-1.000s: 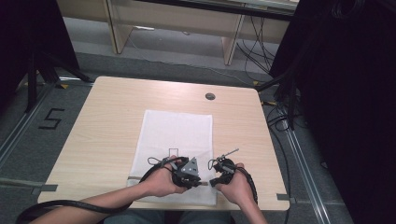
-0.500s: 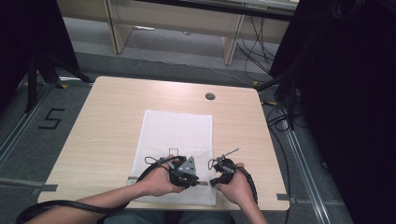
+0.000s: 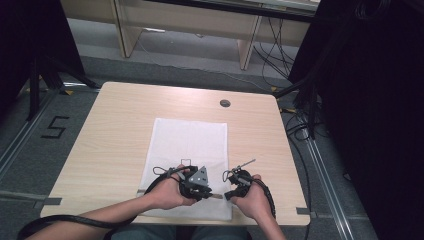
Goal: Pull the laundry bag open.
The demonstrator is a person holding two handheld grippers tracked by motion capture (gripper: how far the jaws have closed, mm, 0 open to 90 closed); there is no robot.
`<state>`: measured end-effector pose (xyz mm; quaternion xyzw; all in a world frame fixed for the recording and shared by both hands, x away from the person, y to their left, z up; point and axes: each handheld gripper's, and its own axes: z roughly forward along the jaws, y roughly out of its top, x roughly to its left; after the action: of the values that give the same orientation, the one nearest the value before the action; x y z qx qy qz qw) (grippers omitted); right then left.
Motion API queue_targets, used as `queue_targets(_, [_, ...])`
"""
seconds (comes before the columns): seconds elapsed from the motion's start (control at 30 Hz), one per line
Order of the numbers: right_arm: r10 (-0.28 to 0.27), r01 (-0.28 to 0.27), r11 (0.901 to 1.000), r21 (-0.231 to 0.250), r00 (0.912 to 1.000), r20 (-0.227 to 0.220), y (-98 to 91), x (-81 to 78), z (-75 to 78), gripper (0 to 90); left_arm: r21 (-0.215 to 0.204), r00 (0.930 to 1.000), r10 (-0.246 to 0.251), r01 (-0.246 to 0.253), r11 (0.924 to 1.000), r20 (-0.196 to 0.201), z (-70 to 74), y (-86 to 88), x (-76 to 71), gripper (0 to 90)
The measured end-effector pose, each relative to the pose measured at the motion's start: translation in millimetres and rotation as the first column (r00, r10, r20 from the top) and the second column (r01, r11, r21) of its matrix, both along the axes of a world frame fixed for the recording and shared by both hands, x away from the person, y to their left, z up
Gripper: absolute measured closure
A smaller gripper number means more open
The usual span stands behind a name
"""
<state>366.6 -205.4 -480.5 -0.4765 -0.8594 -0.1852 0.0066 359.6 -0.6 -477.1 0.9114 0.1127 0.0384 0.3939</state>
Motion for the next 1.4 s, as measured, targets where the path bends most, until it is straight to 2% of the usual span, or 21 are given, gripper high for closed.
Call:
queue_targets(0.33, [-0.006, 0.006, 1.0000, 0.006, 1.0000, 0.008, 0.5, -0.3, -0.8, 90.0, 0.003, 0.9999, -0.008, 0.008, 1.0000, 0.011, 1.7, 2.9, 0.4, 81.6])
queue_targets(0.37, [-0.009, 0.009, 1.0000, 0.004, 0.9999, 0.008, 0.5, -0.1, -0.9, 90.0, -0.002, 1.0000, -0.004, 0.004, 1.0000, -0.003, 1.4, 3.3, 0.1, 81.6])
queue_targets(0.43, [-0.009, 0.009, 0.9999, 0.005, 0.9999, 0.006, 0.5, 0.0, -0.9, 90.0, -0.001, 1.0000, -0.003, 0.003, 1.0000, -0.001, 1.2, 3.7, 0.0, 81.6])
queue_targets(0.5, [-0.005, 0.005, 1.0000, -0.005, 1.0000, 0.000, 0.4, 0.0, 0.1, 90.0, -0.011, 1.0000, 0.005, -0.005, 0.9999, -0.003, 1.2, 3.4, -0.8, 81.6])
queue_targets(0.63, [-0.010, 0.010, 0.9999, 0.000, 0.9998, 0.015, 1.0, -0.7, -0.9, 90.0, -0.024, 1.0000, 0.008, -0.008, 0.9997, -0.005, 1.4, 3.7, -1.9, 81.6])
queue_targets(0.97, [-0.003, 0.003, 0.9999, -0.012, 0.9999, 0.010, 0.9, -0.2, -0.1, 90.0, -0.014, 1.0000, 0.002, -0.002, 0.9999, 0.003, 2.4, 7.2, -0.8, 81.7])
queue_targets(1.0, [-0.023, 0.023, 0.9996, -0.018, 0.9997, -0.002, 1.8, -1.1, 0.6, 90.0, -0.029, 0.9999, 0.010, -0.010, 0.9995, -0.006, 2.1, 6.9, -1.5, 81.7])
queue_targets(1.03, [-0.006, 0.006, 0.9999, -0.010, 1.0000, 0.005, 1.1, -0.3, 0.0, 90.0, -0.027, 0.9999, 0.010, -0.011, 0.9996, -0.007, 2.5, 7.4, -1.5, 81.6])
queue_targets(1.13, [-0.007, 0.007, 0.9999, -0.010, 1.0000, 0.007, 1.1, -0.3, 0.1, 90.0, -0.018, 1.0000, 0.006, -0.006, 0.9998, 0.001, 2.8, 9.0, -1.1, 81.6])
queue_targets(1.27, [0.001, -0.001, 1.0000, -0.008, 0.9999, 0.012, 1.1, -0.3, -0.2, 90.0, -0.031, 0.9999, 0.013, -0.014, 0.9994, -0.007, 2.4, 9.6, -2.1, 81.7])
queue_targets(1.33, [-0.020, 0.020, 0.9996, -0.018, 0.9998, 0.000, 1.8, -1.2, 0.8, 90.0, -0.031, 0.9999, 0.013, -0.013, 0.9994, -0.008, 2.3, 10.0, -2.1, 81.6])
queue_targets(1.4, [0.001, -0.001, 0.9999, -0.011, 0.9999, 0.012, 0.9, 0.0, -0.3, 90.0, -0.032, 0.9999, 0.015, -0.015, 0.9994, -0.005, 2.6, 10.6, -2.0, 81.6])
